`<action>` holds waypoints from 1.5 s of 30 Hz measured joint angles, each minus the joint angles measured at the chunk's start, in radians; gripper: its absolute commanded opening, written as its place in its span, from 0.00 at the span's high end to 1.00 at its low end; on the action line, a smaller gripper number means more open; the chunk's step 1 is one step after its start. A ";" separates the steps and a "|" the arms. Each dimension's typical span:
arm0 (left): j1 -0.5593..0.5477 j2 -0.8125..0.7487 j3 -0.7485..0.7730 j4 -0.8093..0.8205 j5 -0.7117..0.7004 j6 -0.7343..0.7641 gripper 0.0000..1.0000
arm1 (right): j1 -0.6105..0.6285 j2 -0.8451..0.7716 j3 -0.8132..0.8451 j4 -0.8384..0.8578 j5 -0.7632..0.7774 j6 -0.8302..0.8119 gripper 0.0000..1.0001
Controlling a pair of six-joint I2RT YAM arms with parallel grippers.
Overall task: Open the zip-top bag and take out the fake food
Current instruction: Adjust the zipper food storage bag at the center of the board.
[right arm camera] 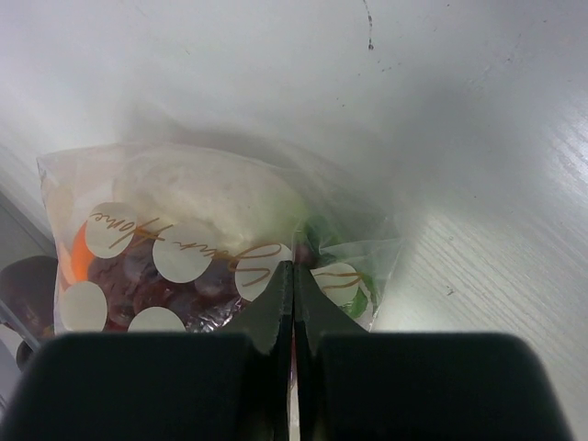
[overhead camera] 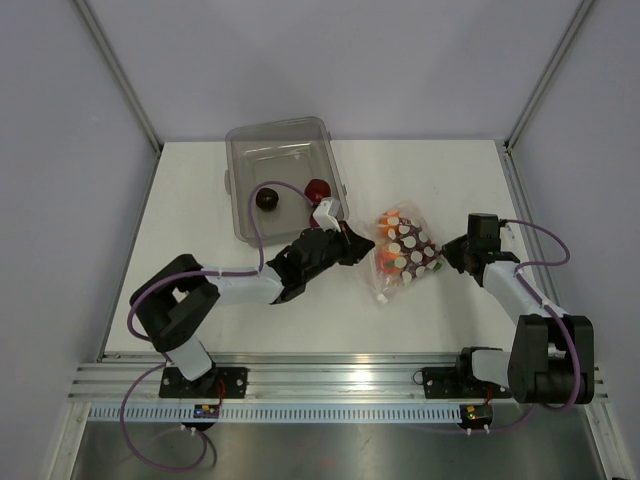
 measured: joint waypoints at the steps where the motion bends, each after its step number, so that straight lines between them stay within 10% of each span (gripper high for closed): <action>1: 0.000 -0.001 -0.002 0.003 0.000 0.000 0.95 | 0.000 0.000 0.000 0.000 0.000 0.000 1.00; 25: 0.111 0.032 0.079 0.008 0.119 -0.022 0.99 | -0.016 -0.252 -0.075 -0.072 0.179 0.054 0.96; 27: 0.112 0.048 0.134 -0.011 0.138 -0.014 0.93 | -0.017 -0.266 -0.080 -0.079 0.182 0.053 0.86; 31: 0.111 0.052 0.166 -0.020 0.167 0.001 0.50 | -0.017 -0.278 -0.080 -0.080 0.181 0.041 0.73; 45: 0.111 -0.042 0.053 -0.106 0.158 0.003 0.21 | -0.017 -0.295 -0.080 -0.060 0.172 -0.002 0.69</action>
